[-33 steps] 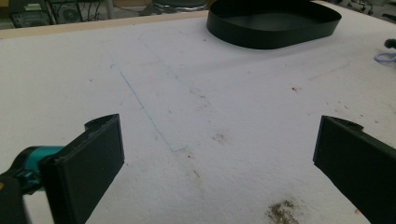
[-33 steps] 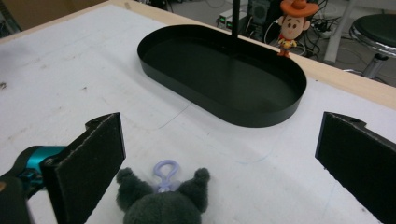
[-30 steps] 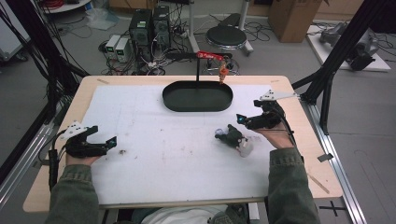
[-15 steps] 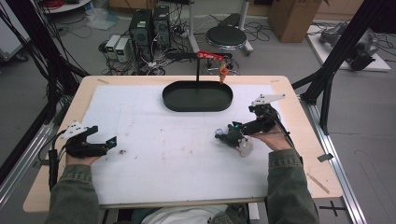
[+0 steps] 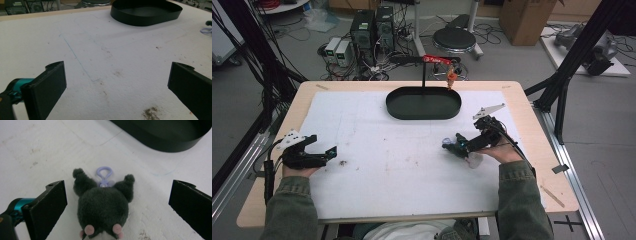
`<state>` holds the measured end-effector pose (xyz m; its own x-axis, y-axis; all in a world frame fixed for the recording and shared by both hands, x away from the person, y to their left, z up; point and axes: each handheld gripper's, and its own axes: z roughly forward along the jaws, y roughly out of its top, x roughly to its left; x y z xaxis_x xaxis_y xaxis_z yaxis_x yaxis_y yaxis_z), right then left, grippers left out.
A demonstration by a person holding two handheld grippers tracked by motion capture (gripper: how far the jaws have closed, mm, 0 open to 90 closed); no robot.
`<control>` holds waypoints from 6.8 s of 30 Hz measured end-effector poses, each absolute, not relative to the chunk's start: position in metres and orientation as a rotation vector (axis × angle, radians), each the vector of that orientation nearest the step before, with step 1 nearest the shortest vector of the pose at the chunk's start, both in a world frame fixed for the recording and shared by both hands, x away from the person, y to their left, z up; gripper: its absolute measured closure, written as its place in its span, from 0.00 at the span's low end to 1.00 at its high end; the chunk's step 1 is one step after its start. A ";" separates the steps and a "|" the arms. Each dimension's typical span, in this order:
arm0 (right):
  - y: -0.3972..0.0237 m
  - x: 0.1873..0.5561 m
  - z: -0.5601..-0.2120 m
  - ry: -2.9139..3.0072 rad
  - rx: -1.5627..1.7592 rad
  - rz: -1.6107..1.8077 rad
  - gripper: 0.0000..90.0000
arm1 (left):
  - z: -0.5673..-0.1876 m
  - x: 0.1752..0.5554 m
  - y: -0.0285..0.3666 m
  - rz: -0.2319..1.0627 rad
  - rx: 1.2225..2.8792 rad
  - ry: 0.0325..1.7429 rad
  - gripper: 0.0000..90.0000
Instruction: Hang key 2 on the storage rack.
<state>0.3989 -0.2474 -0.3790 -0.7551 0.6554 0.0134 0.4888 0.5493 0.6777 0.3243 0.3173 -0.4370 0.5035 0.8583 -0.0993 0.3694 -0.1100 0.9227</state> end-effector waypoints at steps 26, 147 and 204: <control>-0.233 0.400 -0.408 2.780 0.994 0.679 0.01 | -0.437 0.324 0.317 0.582 1.700 1.051 0.03; -0.217 0.496 -0.290 2.483 1.136 1.133 0.51 | -0.436 0.326 0.318 0.595 1.682 1.046 0.03; -0.191 0.543 -0.312 2.415 1.204 0.919 0.31 | -0.436 0.325 0.319 0.597 1.679 1.047 0.03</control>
